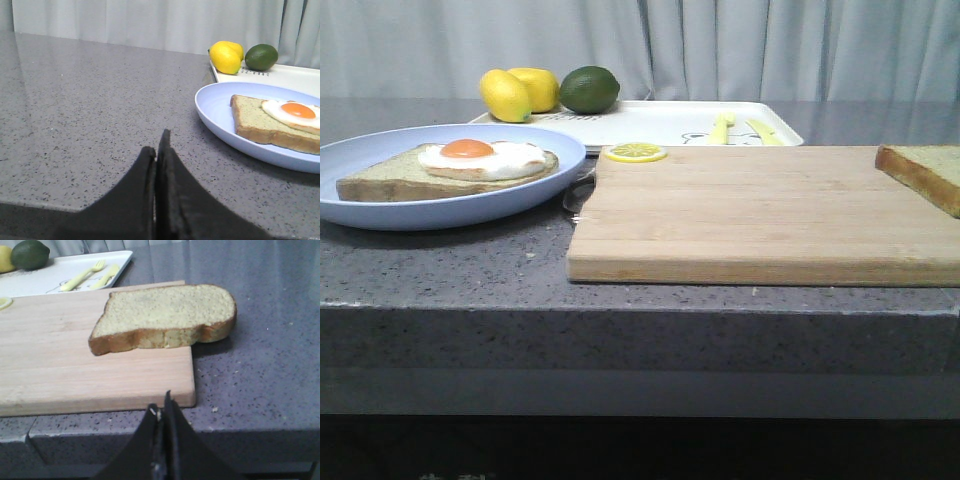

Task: Place bread and move sandwich to tray

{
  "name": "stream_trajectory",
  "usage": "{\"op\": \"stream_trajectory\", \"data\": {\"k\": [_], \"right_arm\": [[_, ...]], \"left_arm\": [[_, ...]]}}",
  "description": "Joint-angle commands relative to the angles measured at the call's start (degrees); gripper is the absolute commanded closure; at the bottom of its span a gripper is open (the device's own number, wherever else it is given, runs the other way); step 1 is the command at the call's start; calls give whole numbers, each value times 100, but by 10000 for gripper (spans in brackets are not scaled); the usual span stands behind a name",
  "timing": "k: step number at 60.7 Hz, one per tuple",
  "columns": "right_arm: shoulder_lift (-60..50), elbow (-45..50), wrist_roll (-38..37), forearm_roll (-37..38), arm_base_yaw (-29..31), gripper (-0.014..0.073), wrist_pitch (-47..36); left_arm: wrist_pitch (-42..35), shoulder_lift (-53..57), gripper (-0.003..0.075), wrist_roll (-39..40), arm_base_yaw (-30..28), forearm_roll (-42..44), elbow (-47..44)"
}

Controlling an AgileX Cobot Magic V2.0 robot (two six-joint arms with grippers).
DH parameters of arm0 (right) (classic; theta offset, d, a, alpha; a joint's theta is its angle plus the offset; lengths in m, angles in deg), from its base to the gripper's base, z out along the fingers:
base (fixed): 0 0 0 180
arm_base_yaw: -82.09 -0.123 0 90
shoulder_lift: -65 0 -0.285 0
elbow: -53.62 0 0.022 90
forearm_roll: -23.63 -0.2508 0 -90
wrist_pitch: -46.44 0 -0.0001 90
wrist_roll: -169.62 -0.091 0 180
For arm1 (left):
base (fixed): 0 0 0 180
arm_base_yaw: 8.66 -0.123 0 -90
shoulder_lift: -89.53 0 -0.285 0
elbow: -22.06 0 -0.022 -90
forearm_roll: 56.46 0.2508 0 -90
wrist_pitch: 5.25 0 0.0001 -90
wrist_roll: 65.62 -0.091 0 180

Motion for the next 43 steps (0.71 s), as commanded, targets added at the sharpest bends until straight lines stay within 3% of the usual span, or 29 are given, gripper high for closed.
{"op": "stream_trajectory", "data": {"k": [1,43], "right_arm": [[-106,-19,56,47,27,656,-655],[-106,-19,56,47,27,656,-987]], "left_arm": [[-526,127,741,41,-14,-31,-4],[-526,127,741,41,-14,-31,-4]]}}
